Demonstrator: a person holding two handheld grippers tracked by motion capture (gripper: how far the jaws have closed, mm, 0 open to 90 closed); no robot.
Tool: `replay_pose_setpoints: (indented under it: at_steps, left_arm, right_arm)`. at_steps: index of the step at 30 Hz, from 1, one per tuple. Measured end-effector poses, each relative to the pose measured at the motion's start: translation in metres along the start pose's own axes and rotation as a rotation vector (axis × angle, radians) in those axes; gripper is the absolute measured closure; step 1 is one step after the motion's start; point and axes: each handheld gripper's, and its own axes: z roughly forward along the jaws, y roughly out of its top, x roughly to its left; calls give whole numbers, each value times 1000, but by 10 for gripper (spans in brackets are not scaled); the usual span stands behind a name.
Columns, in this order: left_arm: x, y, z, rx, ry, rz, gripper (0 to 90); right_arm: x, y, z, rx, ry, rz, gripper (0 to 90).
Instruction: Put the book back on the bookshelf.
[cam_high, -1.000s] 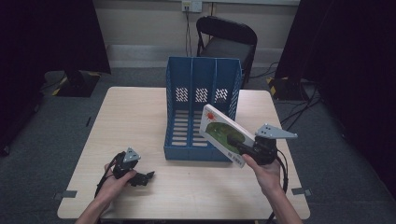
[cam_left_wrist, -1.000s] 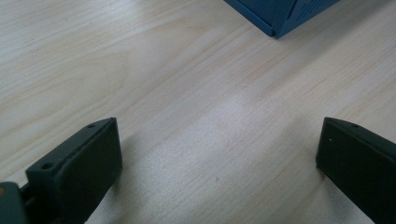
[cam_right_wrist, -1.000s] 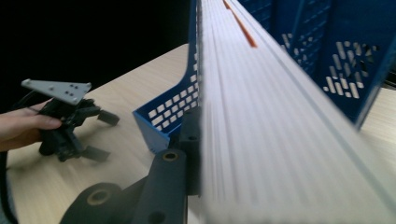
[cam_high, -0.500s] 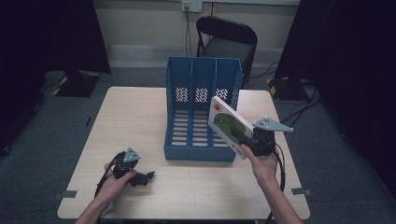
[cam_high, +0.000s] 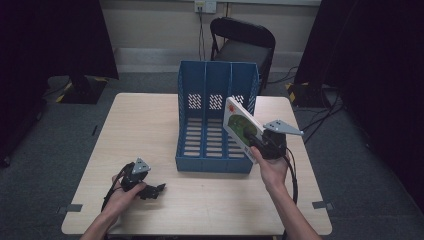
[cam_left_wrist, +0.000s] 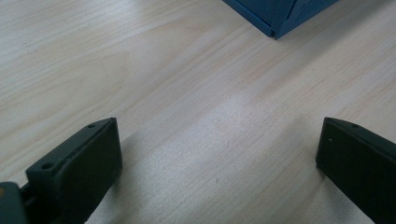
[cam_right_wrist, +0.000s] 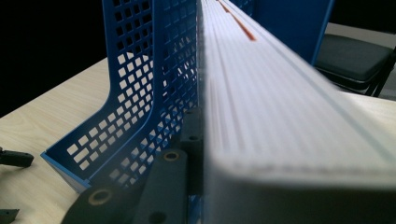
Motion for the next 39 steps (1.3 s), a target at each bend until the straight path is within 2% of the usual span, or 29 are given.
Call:
replay_pose_setpoints:
  at_steps: [6,15,19,24,31,39]
  left_arm:
    - [0,0,0,0,0,0,0]
    - [0,0,0,0,0,0,0]
    - [0,0,0,0,0,0,0]
    - [0,0,0,0,0,0,0]
    - [0,0,0,0,0,0,0]
    - [0,0,0,-1,0,0,0]
  right_arm:
    - [-1,3,-9,-10,11,5,761]
    - [-6,8,-14,-21,-35,8,761]
    - [-9,8,-2,-12,-69,29,761]
    - [-8,7,12,-2,-93,30,761]
    - [-10,4,40,35,-130,44,761]
    - [-13,-4,64,81,-169,43,761]
